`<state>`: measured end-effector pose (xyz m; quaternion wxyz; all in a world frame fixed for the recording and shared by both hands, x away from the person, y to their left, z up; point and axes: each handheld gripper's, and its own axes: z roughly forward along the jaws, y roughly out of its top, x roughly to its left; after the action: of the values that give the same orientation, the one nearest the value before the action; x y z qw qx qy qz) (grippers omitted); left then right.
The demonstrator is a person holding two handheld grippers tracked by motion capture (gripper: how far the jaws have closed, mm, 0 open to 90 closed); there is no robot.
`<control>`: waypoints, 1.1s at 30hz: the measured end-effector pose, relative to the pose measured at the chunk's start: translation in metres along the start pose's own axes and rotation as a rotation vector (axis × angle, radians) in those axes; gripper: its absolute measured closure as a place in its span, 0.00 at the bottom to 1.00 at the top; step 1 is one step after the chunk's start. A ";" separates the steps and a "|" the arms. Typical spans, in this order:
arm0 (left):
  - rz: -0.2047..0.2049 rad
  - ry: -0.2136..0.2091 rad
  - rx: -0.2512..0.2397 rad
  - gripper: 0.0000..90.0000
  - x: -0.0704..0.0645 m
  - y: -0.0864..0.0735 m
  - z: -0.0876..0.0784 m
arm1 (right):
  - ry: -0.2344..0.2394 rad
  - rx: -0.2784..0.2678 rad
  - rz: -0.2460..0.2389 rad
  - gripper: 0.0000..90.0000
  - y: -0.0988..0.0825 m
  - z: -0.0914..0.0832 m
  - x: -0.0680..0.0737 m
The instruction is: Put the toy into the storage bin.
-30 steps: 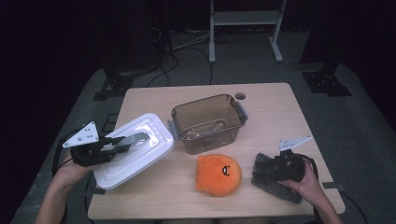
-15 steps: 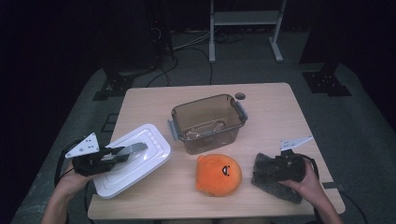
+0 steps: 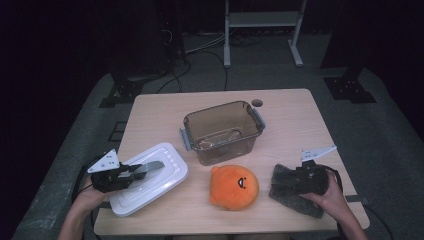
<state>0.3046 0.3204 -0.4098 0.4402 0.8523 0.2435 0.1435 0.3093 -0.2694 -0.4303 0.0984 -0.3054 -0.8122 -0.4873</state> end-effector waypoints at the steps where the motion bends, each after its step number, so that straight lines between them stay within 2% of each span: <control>1: -0.001 -0.003 0.006 0.74 0.000 -0.001 0.002 | -0.001 -0.001 0.000 0.44 0.000 0.000 0.000; 12: 0.000 -0.024 0.049 0.74 -0.002 -0.007 0.020 | 0.000 0.001 -0.003 0.44 -0.001 0.000 0.000; 33: -0.020 -0.055 0.076 0.74 -0.005 -0.018 0.034 | 0.003 0.000 0.000 0.44 -0.002 -0.001 0.000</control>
<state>0.3110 0.3036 -0.4440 0.4154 0.8696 0.2449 0.1063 0.3081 -0.2711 -0.4315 0.0995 -0.3046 -0.8121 -0.4877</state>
